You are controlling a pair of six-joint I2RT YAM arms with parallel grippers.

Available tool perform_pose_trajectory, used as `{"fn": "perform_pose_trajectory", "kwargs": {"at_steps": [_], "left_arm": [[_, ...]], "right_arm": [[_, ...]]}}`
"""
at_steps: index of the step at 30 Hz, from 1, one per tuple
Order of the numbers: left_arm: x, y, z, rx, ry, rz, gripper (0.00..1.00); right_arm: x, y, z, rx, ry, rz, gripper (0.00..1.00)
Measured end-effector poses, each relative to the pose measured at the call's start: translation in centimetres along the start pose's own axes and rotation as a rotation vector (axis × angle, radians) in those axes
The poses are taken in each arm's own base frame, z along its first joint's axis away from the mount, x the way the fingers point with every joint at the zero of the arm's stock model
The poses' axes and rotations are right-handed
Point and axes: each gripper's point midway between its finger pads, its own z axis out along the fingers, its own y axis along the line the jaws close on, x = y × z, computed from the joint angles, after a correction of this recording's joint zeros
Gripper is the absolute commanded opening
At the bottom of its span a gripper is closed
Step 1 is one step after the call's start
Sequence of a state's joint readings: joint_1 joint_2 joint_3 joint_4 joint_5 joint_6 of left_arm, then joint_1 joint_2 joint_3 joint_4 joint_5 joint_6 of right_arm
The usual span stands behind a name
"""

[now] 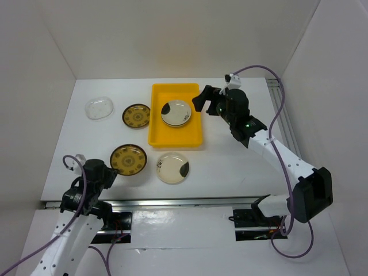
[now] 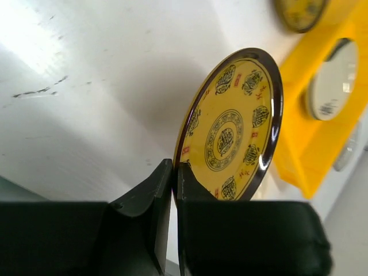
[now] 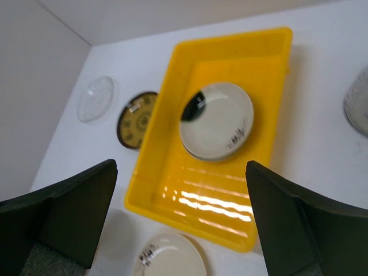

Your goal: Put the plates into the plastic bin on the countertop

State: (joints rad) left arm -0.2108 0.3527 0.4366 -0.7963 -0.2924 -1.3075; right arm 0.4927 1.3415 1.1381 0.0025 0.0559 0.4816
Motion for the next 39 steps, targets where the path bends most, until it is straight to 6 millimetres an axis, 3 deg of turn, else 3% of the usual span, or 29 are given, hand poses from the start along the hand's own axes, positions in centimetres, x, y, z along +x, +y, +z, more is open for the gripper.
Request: {"fn": "perform_pose_trajectory", "kwargs": {"at_steps": [8,13,17,22,26,33,36,39], "left_arm": [[-3.2,-5.9,-4.8,0.171,-0.047,0.091,0.0],[-4.5,-12.5,-5.2,0.283,-0.034,0.217,0.0],[-3.8,-17.8,-2.0,0.345,0.029,0.313,0.0],[-0.9,-20.4,4.7,0.336,0.158,0.418,0.0],[0.7,-22.6,8.3,0.362,0.21,0.466,0.0],[1.8,-27.4,12.4,0.427,0.204,0.523,0.0],[2.2,-29.7,14.4,0.455,0.198,0.549,0.0],[2.8,-30.5,16.7,0.459,0.209,0.566,0.0]], "right_arm": [[9.5,-6.4,-5.9,0.145,0.176,0.01,1.0],[13.7,-8.0,-8.8,0.162,0.26,0.057,1.0],[17.0,-8.5,-11.1,0.14,0.311,0.102,1.0],[19.3,-6.8,-13.5,0.03,0.349,0.161,0.99],[20.8,-5.6,-14.9,-0.029,0.382,0.176,0.99],[23.3,-5.5,-15.8,-0.039,0.441,0.171,0.97],[25.2,-5.8,-16.2,-0.029,0.49,0.16,0.97],[27.3,-6.0,-16.5,-0.03,0.538,0.144,0.97]]}}
